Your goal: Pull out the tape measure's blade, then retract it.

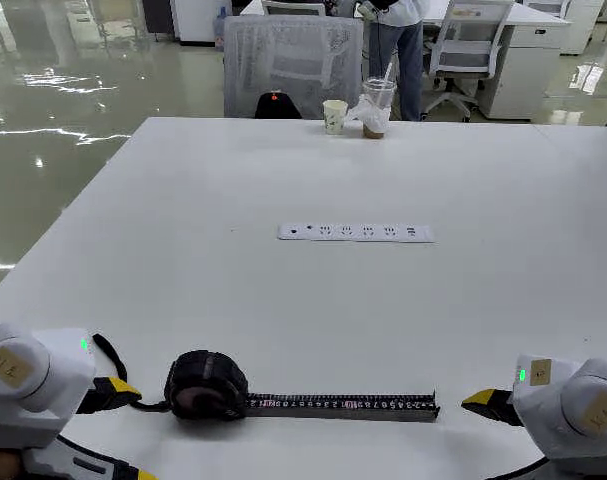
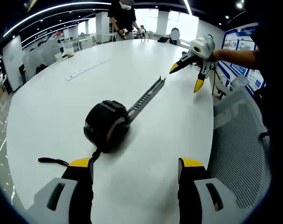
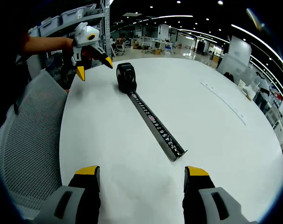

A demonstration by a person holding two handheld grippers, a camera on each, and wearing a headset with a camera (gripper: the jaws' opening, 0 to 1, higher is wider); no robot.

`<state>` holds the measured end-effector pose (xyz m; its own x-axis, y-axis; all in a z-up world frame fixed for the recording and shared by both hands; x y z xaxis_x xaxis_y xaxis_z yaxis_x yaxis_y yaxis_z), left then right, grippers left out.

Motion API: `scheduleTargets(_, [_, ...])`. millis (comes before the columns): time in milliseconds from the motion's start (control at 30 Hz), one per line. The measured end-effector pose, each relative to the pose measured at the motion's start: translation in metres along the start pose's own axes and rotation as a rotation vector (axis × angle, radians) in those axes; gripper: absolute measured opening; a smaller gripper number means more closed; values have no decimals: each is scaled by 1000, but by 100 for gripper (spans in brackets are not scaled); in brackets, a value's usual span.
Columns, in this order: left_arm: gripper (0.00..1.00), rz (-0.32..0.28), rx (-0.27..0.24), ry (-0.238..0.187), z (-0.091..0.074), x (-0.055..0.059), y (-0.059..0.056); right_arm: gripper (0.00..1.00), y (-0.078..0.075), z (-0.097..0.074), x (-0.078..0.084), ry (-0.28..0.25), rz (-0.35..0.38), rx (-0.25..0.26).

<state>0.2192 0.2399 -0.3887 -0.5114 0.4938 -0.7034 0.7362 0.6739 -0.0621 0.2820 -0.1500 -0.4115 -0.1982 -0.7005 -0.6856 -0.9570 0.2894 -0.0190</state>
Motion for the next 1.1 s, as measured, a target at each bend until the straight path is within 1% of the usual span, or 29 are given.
scheduleTargets(100, [72,-34,-18,-33,-1,2,-8,74,7,-1,2,-17,24,13])
scheduleTargets(167, [73,-46,-33,-52,-1,5,-14,76,11,-2,4,-30,41,23])
scheduleTargets(233, [73,-52,-46,-74,-1,7,-19,77,15,-3,4,-43,45,32])
scheduleTargets(300, [74,-75,-58,-91,-1,9,-24,79,18,-3,4,-63,52,42])
scheduleTargets(333, [75,-89,-66,-105,0,9,-24,79,20,-4,4,-66,62,50])
scheduleTargets(400, [76,-98,-72,-110,0,11,-27,80,22,-4,3,-73,69,55])
scheduleTargets(500, [77,-113,-98,-124,-2,12,-32,81,25,-5,3,-93,94,74])
scheduleTargets(567, [78,-133,-111,-141,-2,13,-36,82,28,-6,2,-107,102,91])
scheduleTargets(667, [79,-152,-129,-156,-3,15,-44,84,34,-8,1,-118,139,113])
scheduleTargets(733, [80,-161,-136,-164,-4,16,-47,85,37,-9,1,-128,142,120])
scheduleTargets(900, [82,-193,-168,-193,-6,16,-57,86,45,-10,0,-147,176,147])
scheduleTargets(1100, [84,-213,-204,-202,-7,15,-66,87,54,-10,-1,-175,210,193])
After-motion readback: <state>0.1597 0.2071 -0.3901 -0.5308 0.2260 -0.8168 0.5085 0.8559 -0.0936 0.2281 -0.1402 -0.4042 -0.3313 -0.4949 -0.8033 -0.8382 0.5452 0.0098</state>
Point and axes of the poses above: the centre of the closed fingertips' face, and the gripper's own axes: z roughly forward along the fingers, y roughly to its left, x roughly out of its underside, the point moved 10 cm from there along -z, roughly backward along the fingers, and after that the axes turned 3 degrees about -y, right-handed, at the moved point
